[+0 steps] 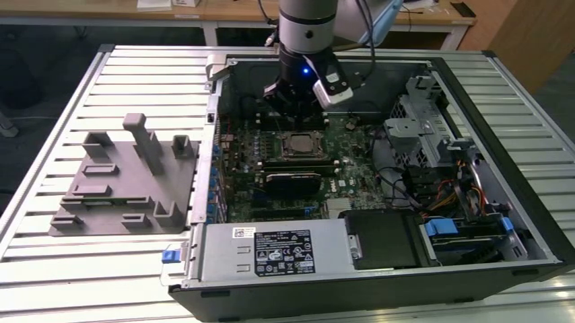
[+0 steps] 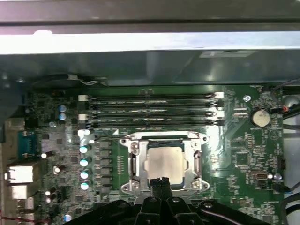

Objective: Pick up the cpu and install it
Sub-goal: 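Install the first cpu locking lever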

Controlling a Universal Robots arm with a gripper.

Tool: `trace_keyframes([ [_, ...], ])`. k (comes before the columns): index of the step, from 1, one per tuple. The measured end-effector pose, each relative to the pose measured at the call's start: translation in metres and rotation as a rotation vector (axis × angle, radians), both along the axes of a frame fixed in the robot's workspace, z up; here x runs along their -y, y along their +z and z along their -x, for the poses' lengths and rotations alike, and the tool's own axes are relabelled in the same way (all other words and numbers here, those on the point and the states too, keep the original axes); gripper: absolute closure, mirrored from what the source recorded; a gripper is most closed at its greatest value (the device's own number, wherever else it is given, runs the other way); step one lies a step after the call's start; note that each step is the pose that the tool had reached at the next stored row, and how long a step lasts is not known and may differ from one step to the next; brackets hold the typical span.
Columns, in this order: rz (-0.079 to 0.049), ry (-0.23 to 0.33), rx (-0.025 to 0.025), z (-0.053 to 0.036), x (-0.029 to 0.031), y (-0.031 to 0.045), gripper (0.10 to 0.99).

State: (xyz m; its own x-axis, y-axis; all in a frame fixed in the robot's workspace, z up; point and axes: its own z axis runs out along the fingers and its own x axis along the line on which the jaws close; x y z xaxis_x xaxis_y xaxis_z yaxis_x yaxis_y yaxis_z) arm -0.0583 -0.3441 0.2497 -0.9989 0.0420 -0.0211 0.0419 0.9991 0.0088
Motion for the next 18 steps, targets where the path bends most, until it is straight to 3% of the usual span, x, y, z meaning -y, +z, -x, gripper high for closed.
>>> trace_keyframes([
  [14, -0.001, 0.0, 0.0018, 0.0421, 0.0, -0.0002, 0.98],
  [16, -0.012, 0.0, 0.0017, 0.0459, 0.0, -0.0003, 0.98],
  [18, -0.031, 0.0, 0.0018, 0.0488, 0.0, -0.0004, 0.98],
])
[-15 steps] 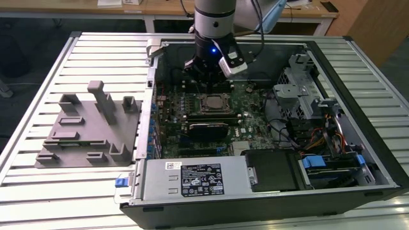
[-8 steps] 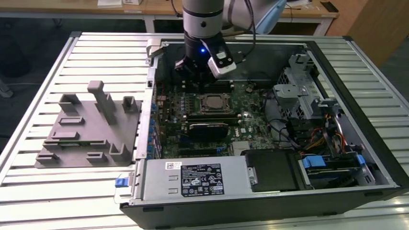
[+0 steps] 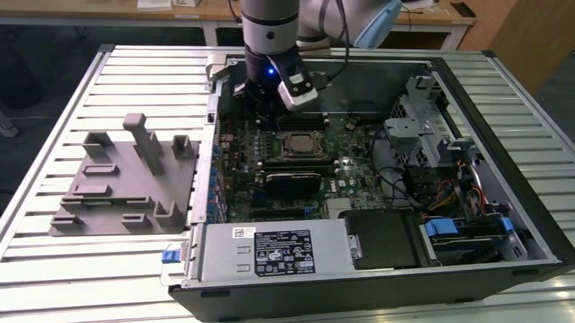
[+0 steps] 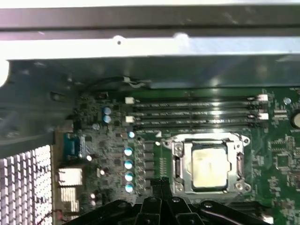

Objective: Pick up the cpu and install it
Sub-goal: 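Install the first cpu locking lever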

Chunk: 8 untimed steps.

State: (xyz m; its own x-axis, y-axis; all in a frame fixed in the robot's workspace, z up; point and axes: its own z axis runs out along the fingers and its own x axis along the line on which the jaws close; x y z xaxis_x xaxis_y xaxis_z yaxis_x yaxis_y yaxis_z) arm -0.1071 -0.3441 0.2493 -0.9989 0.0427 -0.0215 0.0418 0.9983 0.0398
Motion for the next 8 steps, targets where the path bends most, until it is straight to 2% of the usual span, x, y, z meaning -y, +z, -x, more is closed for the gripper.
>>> trace_keyframes([
  [5, -0.052, 0.0, -0.0001, 0.0077, 0.0, -0.0003, 0.98],
  [8, -0.096, 0.0, 0.0, 0.0112, 0.0, -0.0004, 0.98],
])
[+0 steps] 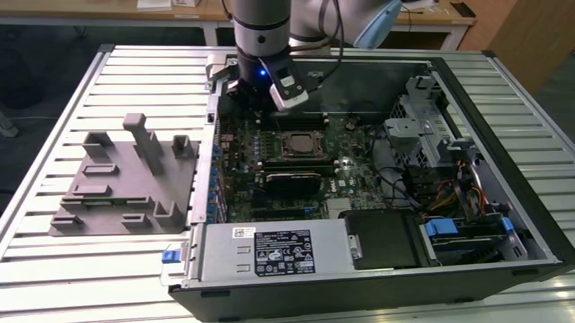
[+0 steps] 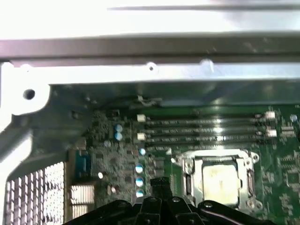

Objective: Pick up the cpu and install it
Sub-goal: 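Install the first cpu locking lever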

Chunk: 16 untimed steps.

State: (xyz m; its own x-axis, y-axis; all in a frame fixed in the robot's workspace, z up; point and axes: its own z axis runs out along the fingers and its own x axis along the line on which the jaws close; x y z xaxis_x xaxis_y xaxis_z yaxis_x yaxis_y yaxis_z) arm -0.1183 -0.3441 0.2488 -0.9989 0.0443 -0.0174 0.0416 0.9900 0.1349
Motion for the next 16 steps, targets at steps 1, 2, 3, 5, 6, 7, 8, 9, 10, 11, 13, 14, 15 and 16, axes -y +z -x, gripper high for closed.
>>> trace_keyframes([
  [1, -0.018, 0.0, 0.0, 0.0008, 0.0, 0.0, 0.98],
  [2, -0.037, 0.0, 0.0001, 0.0013, 0.0, -0.0001, 0.98],
  [3, -0.055, 0.0, -0.0001, 0.0016, 0.0001, -0.0001, 0.98],
  [5, -0.091, 0.0, -0.0001, 0.0019, 0.0002, 0.0, 0.98],
  [6, -0.109, 0.0, -0.0001, 0.002, 0.0003, -0.0001, 0.98],
  [7, -0.127, 0.0, 0.0001, 0.0021, 0.0005, -0.0001, 0.98],
  [8, -0.145, 0.0, 0.0, 0.0021, 0.0006, -0.0001, 0.98],
  [9, -0.158, 0.0, 0.0, 0.0021, 0.0007, -0.0002, 0.98],
  [10, -0.158, 0.0, 0.0, 0.0019, 0.0006, -0.0002, 0.98],
  [11, -0.158, 0.0, 0.0, 0.0012, 0.0006, -0.0002, 0.98],
  [13, -0.158, 0.0, 0.0, -0.002, 0.0007, -0.0003, 0.98],
  [14, -0.158, 0.0, -0.0001, -0.0045, 0.0007, -0.0003, 0.98],
  [15, -0.158, 0.0, -0.0002, -0.0073, 0.0007, -0.0003, 0.98],
  [16, -0.158, 0.0, -0.0004, -0.0104, 0.0007, -0.0003, 0.98],
])
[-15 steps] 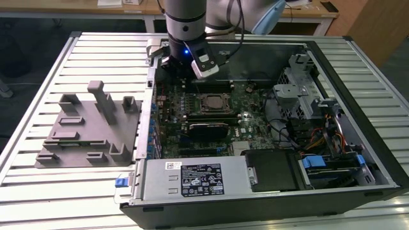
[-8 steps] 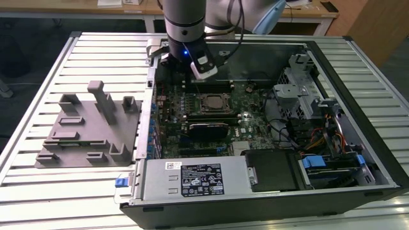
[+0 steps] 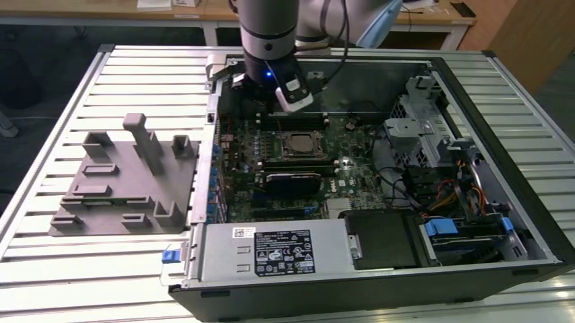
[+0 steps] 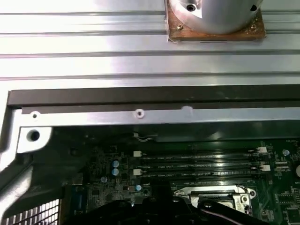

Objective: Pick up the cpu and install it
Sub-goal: 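Install the first cpu locking lever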

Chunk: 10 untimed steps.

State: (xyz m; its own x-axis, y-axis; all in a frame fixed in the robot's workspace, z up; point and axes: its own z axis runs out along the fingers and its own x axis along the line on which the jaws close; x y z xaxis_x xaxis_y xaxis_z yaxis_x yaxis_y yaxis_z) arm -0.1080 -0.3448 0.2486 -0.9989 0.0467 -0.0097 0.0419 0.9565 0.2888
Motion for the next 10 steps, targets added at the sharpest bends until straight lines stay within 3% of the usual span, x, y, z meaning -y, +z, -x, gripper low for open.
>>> trace_keyframes([
  [10, 0.0, 0.0, -0.0046, -0.0375, 0.0, 0.0, 0.98],
])
